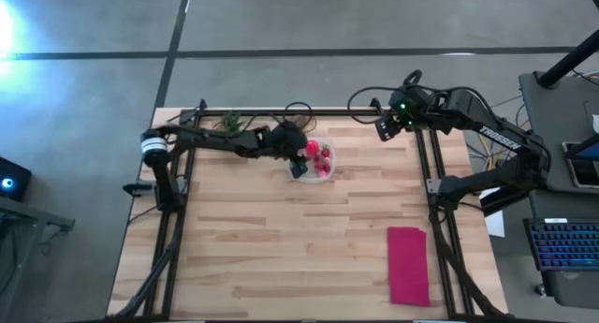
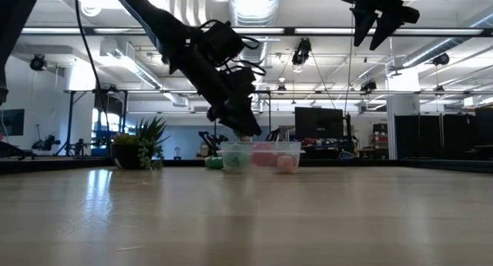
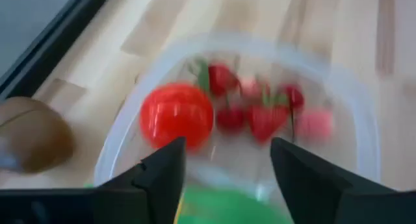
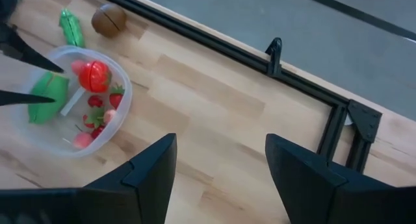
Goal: Pick and placing Produce into tupperware
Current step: Put the cherry into the transparent bin, then put the green bean into the transparent bin
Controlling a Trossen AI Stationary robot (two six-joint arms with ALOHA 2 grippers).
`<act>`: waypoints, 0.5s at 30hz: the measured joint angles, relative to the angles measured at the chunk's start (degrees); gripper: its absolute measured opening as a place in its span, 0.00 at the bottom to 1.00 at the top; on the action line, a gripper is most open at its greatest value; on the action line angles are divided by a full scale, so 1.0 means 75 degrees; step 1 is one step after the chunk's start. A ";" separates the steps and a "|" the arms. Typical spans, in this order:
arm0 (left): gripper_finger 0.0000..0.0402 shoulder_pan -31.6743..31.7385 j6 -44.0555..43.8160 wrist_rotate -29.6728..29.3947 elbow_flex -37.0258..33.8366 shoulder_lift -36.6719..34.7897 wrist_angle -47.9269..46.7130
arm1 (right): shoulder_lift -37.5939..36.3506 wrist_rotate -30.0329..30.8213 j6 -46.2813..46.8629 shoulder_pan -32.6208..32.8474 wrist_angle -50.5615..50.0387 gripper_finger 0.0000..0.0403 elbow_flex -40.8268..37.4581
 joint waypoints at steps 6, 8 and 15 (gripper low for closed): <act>0.59 0.0338 0.4722 -0.1020 0.0666 -0.1111 -0.2631 | 0.0000 0.0005 -0.0097 0.0000 -0.0094 0.57 0.0000; 0.59 0.0810 0.5516 -0.0528 0.0664 -0.1176 -0.2630 | -0.0001 0.0032 -0.0143 0.0000 -0.0086 0.57 0.0000; 0.60 0.2257 0.5456 0.0494 0.0943 -0.0251 -0.2815 | 0.0000 0.0168 -0.0103 0.0000 -0.0026 0.57 0.0000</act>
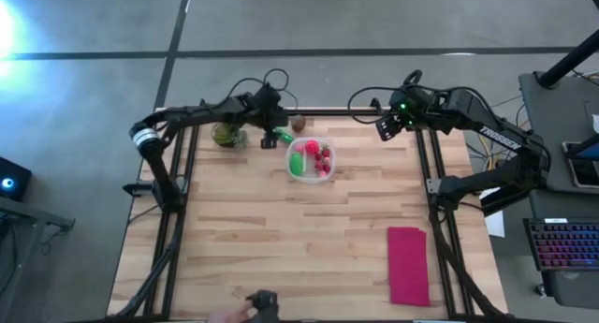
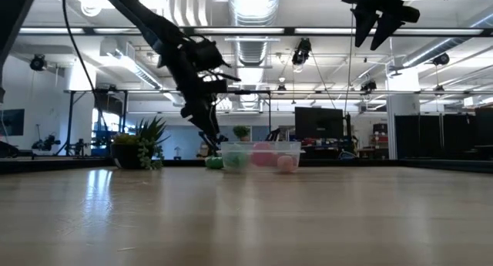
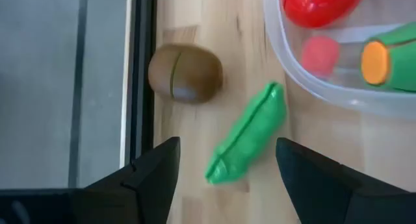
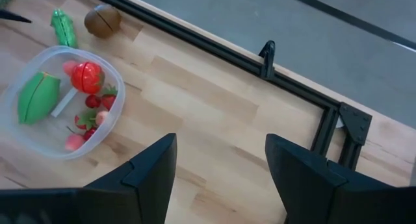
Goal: Pick and placing Produce into tupperware
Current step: Put the green bean into the transparent bin
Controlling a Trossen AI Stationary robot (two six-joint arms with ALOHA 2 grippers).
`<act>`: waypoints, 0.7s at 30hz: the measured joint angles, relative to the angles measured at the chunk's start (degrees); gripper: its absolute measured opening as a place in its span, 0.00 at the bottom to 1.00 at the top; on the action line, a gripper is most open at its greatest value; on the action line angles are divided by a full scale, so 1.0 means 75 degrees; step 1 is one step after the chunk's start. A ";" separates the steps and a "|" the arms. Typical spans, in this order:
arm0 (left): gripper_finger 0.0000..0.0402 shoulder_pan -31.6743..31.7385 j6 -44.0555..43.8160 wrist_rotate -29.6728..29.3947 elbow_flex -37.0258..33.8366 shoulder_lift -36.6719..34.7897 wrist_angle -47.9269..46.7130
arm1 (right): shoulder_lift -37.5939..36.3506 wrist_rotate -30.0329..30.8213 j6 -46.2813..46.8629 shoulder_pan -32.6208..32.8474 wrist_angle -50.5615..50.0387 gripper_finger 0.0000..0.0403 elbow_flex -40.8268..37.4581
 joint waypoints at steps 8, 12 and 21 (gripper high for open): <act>0.57 0.0376 0.0449 0.0672 0.1264 0.0998 -0.0910 | 0.0000 0.0068 0.0296 0.0000 -0.0003 0.57 0.0000; 0.52 0.0420 0.0421 0.0662 0.1761 0.1366 -0.1826 | 0.0000 0.0091 0.0307 0.0000 -0.0006 0.57 0.0000; 0.44 0.0175 0.0409 0.0638 0.2220 0.1905 -0.2405 | 0.0000 0.0179 0.0251 0.0000 -0.0006 0.57 0.0000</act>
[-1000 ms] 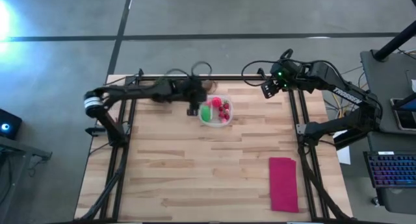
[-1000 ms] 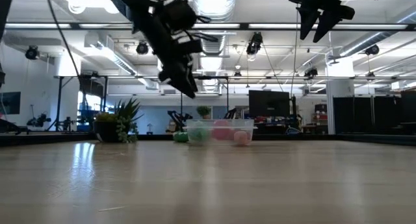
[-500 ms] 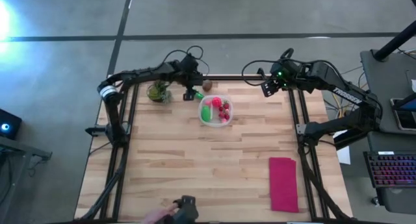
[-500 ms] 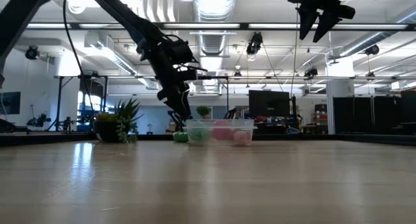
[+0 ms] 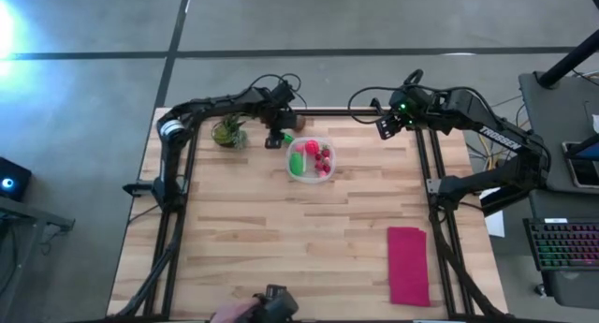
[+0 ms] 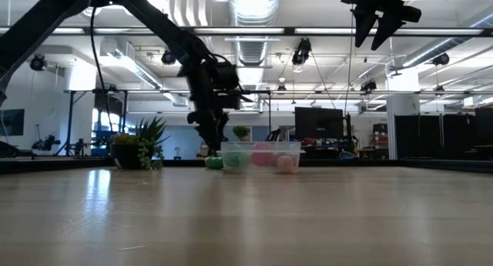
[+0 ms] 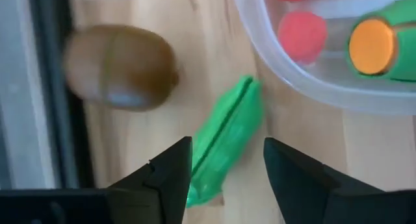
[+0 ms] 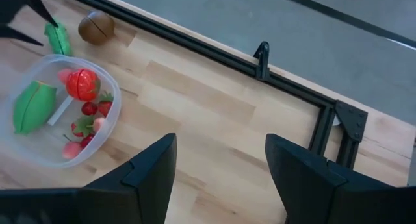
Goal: Pick and placing Produce into tupperware
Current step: Put the green bean into the transparent bin
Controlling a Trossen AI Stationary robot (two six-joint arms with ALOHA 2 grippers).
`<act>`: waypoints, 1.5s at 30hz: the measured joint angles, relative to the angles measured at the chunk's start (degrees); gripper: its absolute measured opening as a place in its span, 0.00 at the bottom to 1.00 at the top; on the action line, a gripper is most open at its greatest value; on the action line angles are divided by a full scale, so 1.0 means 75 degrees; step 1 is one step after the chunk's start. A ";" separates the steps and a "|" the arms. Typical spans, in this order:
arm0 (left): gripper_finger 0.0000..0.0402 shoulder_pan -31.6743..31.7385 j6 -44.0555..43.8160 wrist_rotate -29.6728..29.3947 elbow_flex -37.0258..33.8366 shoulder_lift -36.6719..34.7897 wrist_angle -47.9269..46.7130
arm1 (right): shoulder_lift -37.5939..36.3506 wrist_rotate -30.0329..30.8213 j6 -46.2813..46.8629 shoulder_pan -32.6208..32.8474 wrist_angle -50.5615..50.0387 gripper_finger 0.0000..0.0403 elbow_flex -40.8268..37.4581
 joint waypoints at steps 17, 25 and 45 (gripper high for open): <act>0.44 -0.0139 -0.0024 -0.0838 0.0070 0.0470 0.0326 | 0.0000 -0.0003 -0.0113 0.0000 -0.0015 0.57 0.0000; 0.44 -0.0139 -0.0595 -0.0886 0.0038 0.0735 0.0312 | 0.0000 -0.0006 -0.0113 0.0000 -0.0015 0.57 0.0000; 0.27 -0.0238 -0.0638 -0.1901 0.0082 0.0538 0.0249 | 0.0000 -0.0023 -0.0087 0.0000 -0.0015 0.57 0.0000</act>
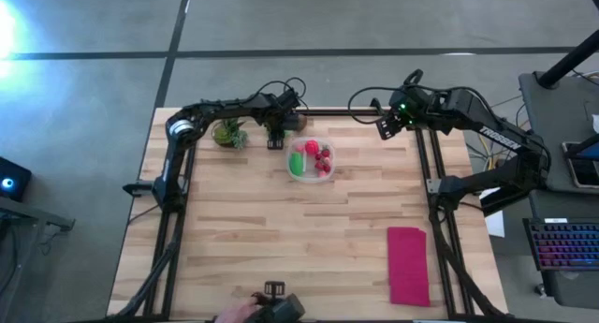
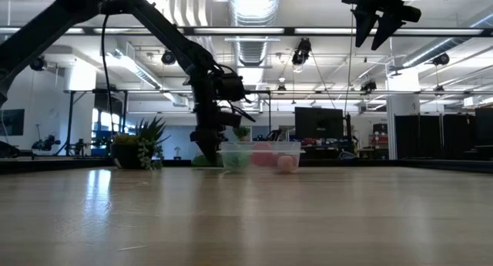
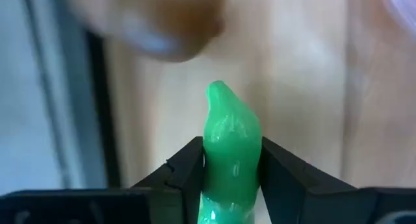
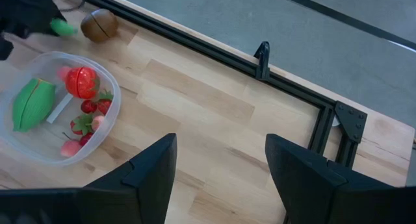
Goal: Pick and placing Produce into tupperware
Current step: Put the green bean into the transparent bin
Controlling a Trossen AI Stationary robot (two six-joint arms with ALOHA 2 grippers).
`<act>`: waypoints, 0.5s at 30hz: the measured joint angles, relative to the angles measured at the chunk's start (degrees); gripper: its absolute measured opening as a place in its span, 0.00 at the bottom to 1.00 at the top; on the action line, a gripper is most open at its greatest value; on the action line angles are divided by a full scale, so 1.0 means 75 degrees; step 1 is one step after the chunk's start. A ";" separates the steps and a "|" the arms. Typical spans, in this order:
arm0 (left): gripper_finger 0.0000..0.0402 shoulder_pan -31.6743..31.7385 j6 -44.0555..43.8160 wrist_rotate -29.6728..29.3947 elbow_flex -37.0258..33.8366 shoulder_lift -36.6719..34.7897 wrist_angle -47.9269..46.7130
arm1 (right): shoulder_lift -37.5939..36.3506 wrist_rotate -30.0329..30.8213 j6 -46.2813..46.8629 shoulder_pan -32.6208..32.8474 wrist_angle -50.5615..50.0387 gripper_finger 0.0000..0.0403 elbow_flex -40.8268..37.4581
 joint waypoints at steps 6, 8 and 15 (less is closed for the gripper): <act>0.32 -0.0331 -0.0429 -0.0055 0.0003 -0.1062 -0.0246 | 0.0000 -0.0003 -0.0011 0.0000 0.0000 0.57 0.0000; 0.34 -0.0556 -0.0839 0.0562 0.0022 -0.1537 -0.0246 | 0.0000 -0.0003 -0.0038 0.0000 0.0000 0.57 0.0000; 0.34 -0.1832 -0.1592 0.2317 0.0076 -0.1943 0.0371 | 0.0000 -0.0074 -0.0370 0.0000 0.0001 0.57 0.0000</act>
